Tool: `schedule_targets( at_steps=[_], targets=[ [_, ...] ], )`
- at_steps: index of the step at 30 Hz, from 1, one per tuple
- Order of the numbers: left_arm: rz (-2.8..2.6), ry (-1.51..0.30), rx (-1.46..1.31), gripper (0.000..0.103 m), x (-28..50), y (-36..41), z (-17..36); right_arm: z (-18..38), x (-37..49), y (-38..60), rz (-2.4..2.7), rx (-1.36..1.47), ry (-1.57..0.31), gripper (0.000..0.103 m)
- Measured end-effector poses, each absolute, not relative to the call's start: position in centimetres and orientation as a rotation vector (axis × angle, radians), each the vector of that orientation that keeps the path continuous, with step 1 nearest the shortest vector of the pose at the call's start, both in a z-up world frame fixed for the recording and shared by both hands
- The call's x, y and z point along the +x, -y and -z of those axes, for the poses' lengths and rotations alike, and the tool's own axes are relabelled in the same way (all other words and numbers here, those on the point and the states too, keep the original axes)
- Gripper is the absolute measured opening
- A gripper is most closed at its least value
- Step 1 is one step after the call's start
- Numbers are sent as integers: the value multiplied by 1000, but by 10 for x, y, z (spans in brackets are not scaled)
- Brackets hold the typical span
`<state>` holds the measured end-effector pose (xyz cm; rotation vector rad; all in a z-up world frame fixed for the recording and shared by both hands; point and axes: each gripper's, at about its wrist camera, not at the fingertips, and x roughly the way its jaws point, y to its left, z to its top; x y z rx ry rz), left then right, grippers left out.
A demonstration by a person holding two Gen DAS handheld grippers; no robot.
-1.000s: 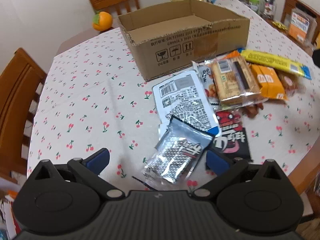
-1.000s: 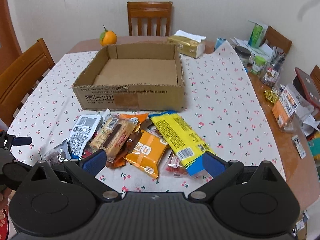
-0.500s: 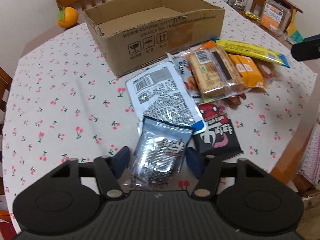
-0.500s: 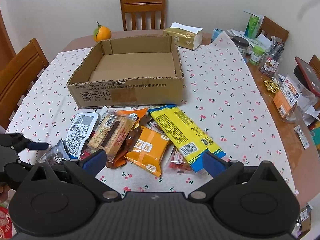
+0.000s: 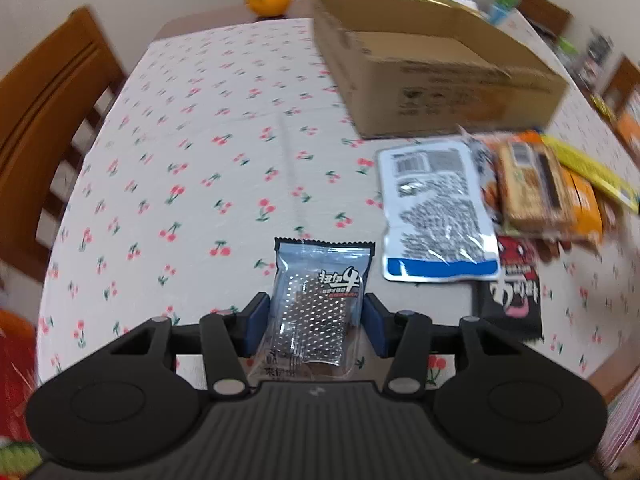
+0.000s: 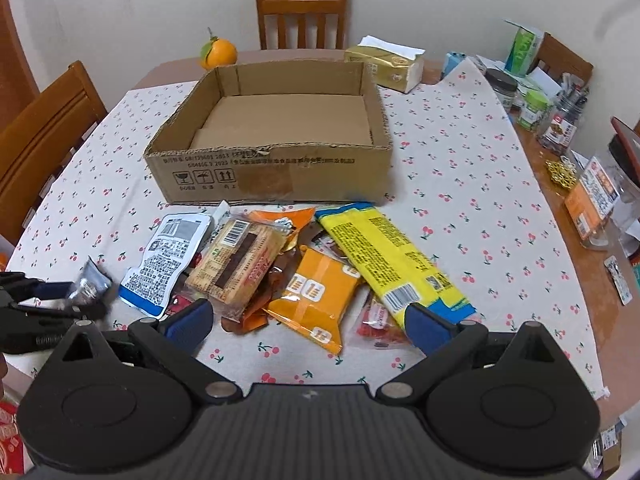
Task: Organize snacks
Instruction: 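Lower the left gripper onto the silver black-label packet and close, then grasp the brown biscuit bar with the right gripper while the left holds the silver packet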
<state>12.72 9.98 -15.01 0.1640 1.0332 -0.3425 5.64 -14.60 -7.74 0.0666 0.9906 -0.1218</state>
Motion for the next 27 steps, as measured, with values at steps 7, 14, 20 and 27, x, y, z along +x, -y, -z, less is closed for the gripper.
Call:
schedule_targets(
  at_steps=[7,14,20,27],
  targets=[
    [376,-1022,182,62,126,-107,148,89,80,126,96,3,-1002,103],
    [400,-1011,207,62,125,-106,147,120,123,94,109,-100,-1014,103],
    [413,-1024,206,62,129,-108,150,146,145,72,168,-181,-1017,103],
    [457,-1030,258,62,126,-106,151,145,127,87,225,-203,-1048,103]
  ],
)
